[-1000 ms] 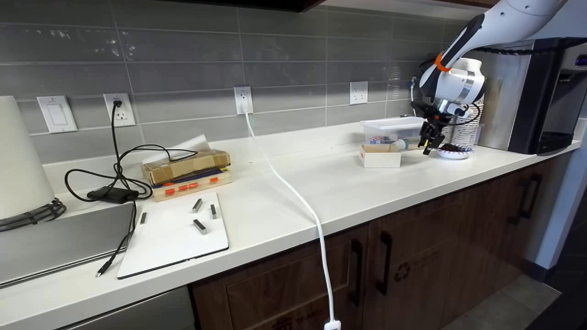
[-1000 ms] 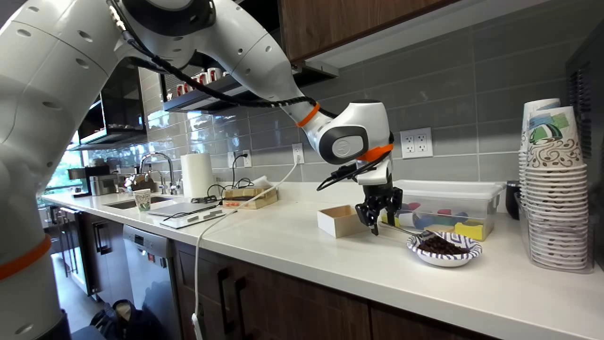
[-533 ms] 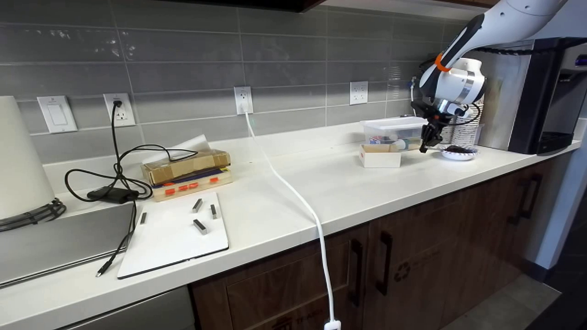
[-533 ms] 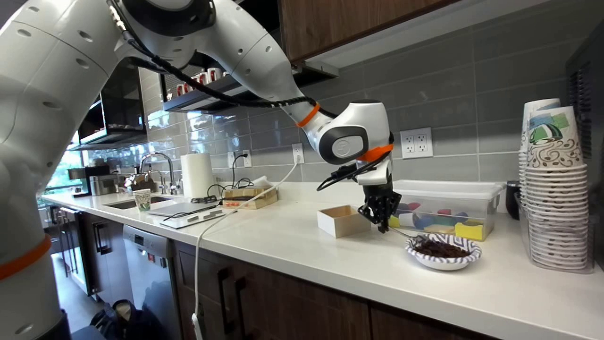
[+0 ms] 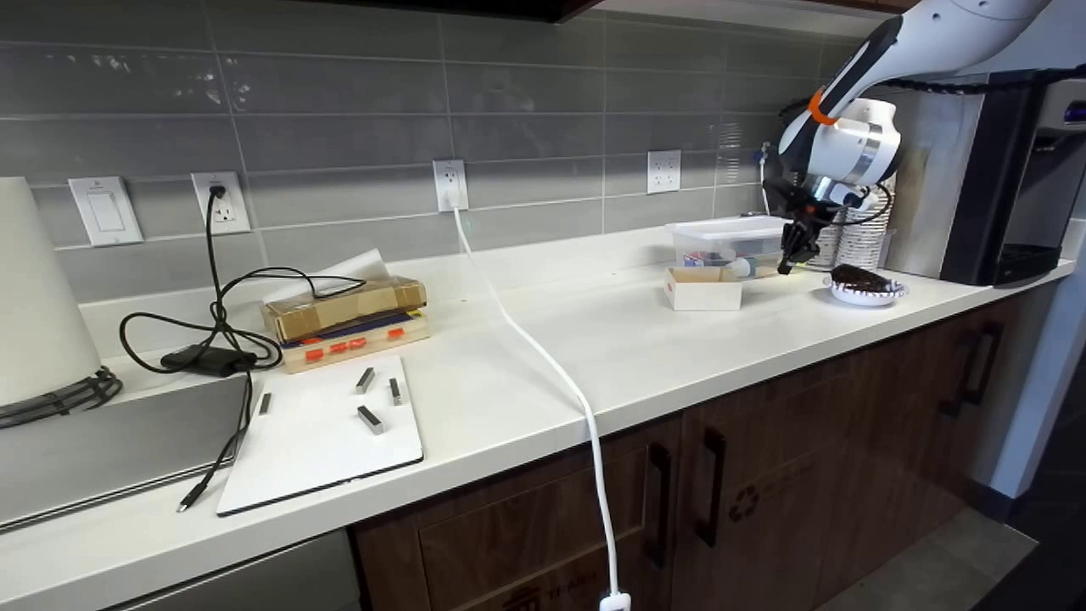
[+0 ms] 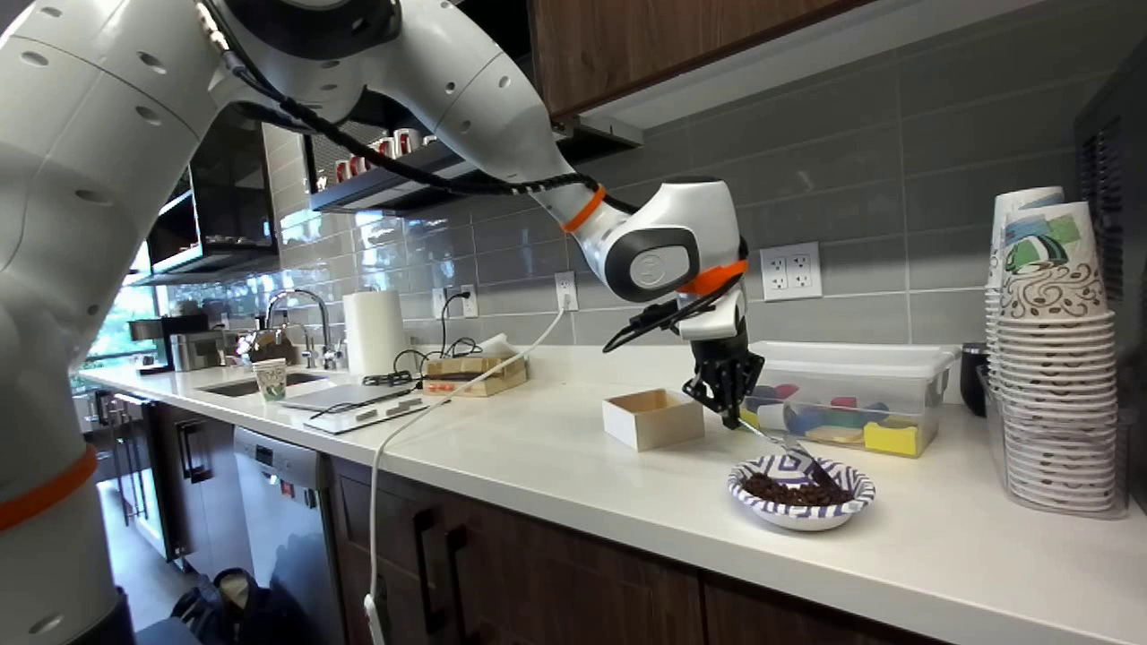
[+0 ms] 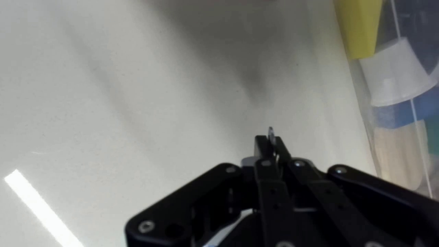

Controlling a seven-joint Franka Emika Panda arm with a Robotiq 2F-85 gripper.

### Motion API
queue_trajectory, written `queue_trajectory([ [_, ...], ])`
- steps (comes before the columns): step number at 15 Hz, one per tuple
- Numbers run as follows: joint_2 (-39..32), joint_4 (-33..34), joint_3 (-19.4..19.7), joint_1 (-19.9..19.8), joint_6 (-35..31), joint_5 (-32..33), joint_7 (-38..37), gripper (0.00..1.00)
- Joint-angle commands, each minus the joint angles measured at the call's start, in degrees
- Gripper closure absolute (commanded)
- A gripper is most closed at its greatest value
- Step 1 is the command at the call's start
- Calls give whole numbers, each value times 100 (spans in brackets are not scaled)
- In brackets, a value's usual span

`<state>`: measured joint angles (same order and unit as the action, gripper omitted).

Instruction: Use the cake spatula to stir the contents in the black and white bowl.

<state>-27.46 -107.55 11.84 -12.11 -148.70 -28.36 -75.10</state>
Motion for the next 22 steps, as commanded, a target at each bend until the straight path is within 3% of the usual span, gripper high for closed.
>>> queue_trajectory([
  [1,522,-461,-72,-39,-246,-72,124,99],
  [5,928,-773,-433,-358,-310,-793,906,99],
  [11,1754,-1343,-1049,-1078,-18,-3226,3393,99],
  [12,1892,-1482,-1033,-1156,67,-3648,3793,99],
  [13,2007,-1576,-664,-897,238,-4033,4090,99],
  [16,2159,-1796,-274,-881,822,-4670,4739,99],
  [22,1938,-1695,260,-848,2004,-4701,5287,99],
])
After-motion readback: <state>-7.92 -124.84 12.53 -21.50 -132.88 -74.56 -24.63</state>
